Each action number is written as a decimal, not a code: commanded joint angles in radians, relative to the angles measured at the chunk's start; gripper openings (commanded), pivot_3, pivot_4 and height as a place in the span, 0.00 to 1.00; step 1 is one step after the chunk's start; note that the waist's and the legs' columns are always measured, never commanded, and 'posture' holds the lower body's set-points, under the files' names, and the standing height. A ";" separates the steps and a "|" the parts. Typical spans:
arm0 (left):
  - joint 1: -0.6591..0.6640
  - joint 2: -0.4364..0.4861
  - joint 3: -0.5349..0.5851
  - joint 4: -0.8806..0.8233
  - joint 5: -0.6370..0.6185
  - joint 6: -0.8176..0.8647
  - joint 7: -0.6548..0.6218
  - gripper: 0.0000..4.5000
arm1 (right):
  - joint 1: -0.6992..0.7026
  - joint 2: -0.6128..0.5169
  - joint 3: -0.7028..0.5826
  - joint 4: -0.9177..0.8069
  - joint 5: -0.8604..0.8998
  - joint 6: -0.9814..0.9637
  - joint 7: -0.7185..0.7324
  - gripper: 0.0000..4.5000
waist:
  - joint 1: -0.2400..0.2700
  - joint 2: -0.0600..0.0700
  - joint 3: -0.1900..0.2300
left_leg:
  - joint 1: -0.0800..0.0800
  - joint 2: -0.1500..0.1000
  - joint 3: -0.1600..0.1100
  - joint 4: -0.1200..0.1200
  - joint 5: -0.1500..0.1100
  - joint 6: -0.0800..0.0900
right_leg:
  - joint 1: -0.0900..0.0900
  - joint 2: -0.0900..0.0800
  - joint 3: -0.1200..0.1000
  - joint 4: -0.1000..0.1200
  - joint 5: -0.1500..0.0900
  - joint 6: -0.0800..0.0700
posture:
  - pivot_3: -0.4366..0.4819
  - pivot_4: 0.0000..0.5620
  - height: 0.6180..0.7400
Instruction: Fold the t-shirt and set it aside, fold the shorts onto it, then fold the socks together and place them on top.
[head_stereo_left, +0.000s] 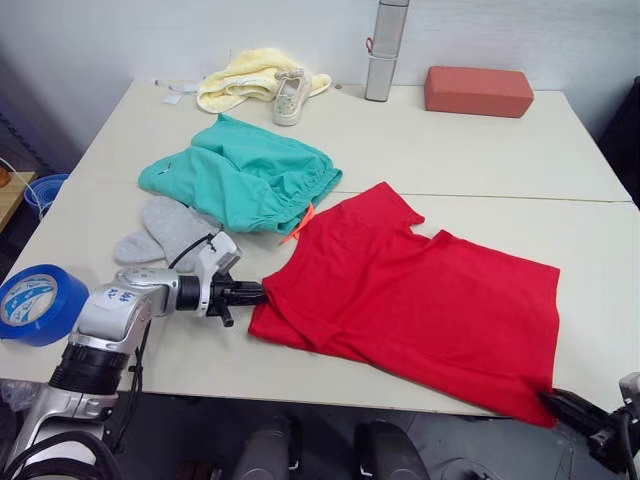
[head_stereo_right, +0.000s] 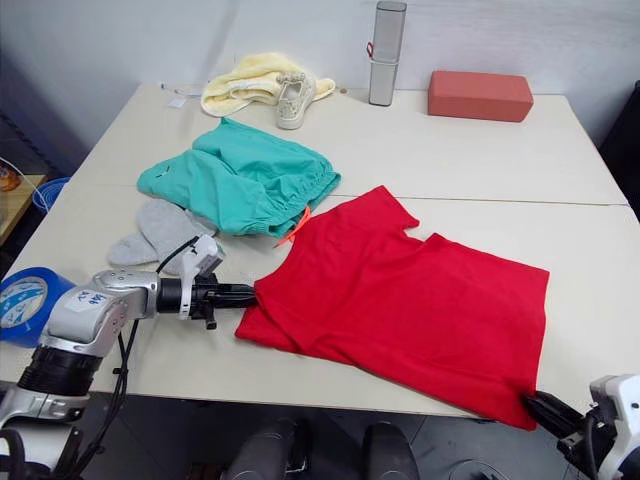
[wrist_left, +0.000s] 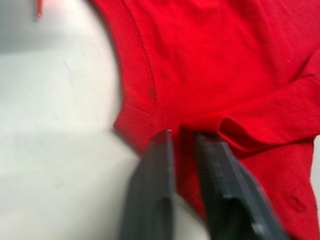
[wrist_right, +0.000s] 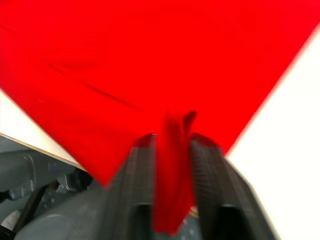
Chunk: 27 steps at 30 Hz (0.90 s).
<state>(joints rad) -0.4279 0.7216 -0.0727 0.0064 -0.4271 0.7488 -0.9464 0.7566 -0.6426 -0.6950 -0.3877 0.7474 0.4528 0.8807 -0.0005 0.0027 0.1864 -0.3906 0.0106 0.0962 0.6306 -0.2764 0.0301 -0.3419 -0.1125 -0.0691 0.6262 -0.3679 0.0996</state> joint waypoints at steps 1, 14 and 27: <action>0.036 0.013 0.065 -0.035 0.019 -0.165 -0.029 0.49 | 0.009 0.012 -0.106 -0.031 0.010 -0.076 0.049 0.51 | 0.000 0.000 0.000 | 0.000 0.000 0.000 0.000 0.000 0.000 | 0.000 0.000 0.000 0.000 0.000 0.000 | 0.48 0.27 1.00; 0.067 -0.009 -0.062 -0.131 0.118 -0.697 -0.306 1.00 | -0.009 -0.001 -0.112 -0.151 -0.083 -0.342 0.298 1.00 | 0.003 -0.003 -0.002 | 0.001 0.000 0.001 0.000 0.000 -0.001 | 0.001 0.001 0.001 -0.002 0.001 0.001 | 0.48 0.27 1.00; 0.047 -0.116 -0.231 -0.129 0.309 -0.734 -0.201 1.00 | -0.068 0.044 0.145 -0.219 -0.203 -0.475 0.274 1.00 | 0.001 -0.004 -0.002 | 0.001 0.000 0.001 0.002 0.001 0.001 | 0.002 0.002 0.001 0.001 0.001 0.002 | 0.48 0.27 1.00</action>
<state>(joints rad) -0.3620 0.6023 -0.3004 -0.1179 -0.1367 0.0388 -1.1562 0.6802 -0.6065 -0.5480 -0.5836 0.5467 0.0121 1.1533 0.0003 -0.0010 0.1843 -0.3895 0.0106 0.0973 0.6330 -0.2757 0.0307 -0.3402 -0.1109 -0.0681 0.6275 -0.3672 0.1011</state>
